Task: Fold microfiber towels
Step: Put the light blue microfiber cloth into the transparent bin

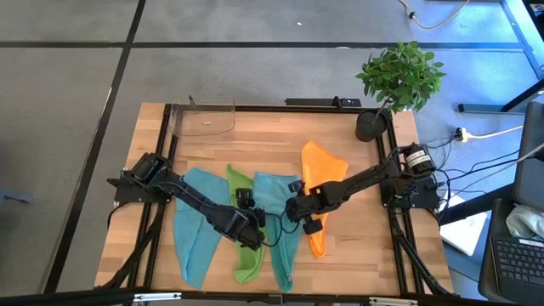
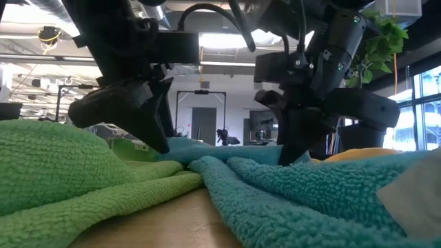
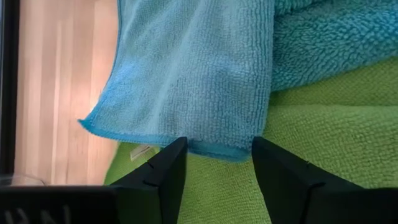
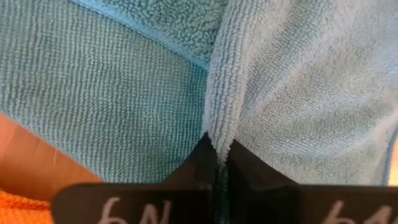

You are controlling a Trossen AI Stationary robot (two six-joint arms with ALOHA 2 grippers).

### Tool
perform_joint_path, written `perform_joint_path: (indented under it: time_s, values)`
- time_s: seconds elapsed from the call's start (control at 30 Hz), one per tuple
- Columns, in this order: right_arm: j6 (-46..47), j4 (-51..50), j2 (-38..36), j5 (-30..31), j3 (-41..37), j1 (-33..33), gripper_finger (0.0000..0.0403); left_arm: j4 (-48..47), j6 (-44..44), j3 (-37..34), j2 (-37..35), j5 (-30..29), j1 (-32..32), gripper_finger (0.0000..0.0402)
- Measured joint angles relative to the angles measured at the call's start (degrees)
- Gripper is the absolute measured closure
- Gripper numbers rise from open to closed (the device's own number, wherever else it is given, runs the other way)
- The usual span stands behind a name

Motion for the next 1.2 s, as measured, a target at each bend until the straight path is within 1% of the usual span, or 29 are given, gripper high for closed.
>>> perform_joint_path:
  time_s: [0.07,0.23,0.4,0.57,0.67,0.77,1.0,1.07,1.2]
  values:
    - [-0.1,0.0,0.0,1.4,0.0,0.5,0.0390,0.1,0.0,0.0,0.0,0.0,-0.1,0.0228]
    - [-0.1,-0.4,-0.1,1.9,0.0,1.7,0.0356,0.1,-0.1,1.7,0.0,0.0,-0.9,0.0228]
    - [0.3,-0.9,-0.1,-0.8,0.0,1.9,0.0332,0.5,-0.1,5.2,0.0,0.0,-3.0,0.0228]
    - [1.2,-0.8,-0.2,-0.7,0.0,1.9,0.0321,3.7,2.4,5.2,0.6,-0.2,-3.3,0.0228]
    - [2.7,-0.8,-0.2,0.2,0.0,1.9,0.0324,3.7,7.1,5.1,1.9,-0.6,-3.0,0.0228]
    - [2.8,-0.9,-0.2,0.4,0.2,1.9,0.0339,3.8,10.6,5.1,3.4,-0.7,-1.9,0.0228]
    - [-0.4,-1.6,-0.2,1.0,1.8,3.1,0.0392,3.9,12.3,5.1,4.9,-1.7,1.3,0.0226]
    - [-1.3,-2.3,-0.2,1.1,2.1,3.4,0.0393,4.1,12.3,5.1,4.9,-1.1,2.0,0.0227]
    - [-1.2,-3.4,-0.2,2.4,2.6,3.8,0.0379,3.8,12.4,5.1,4.9,-0.8,2.6,0.0228]
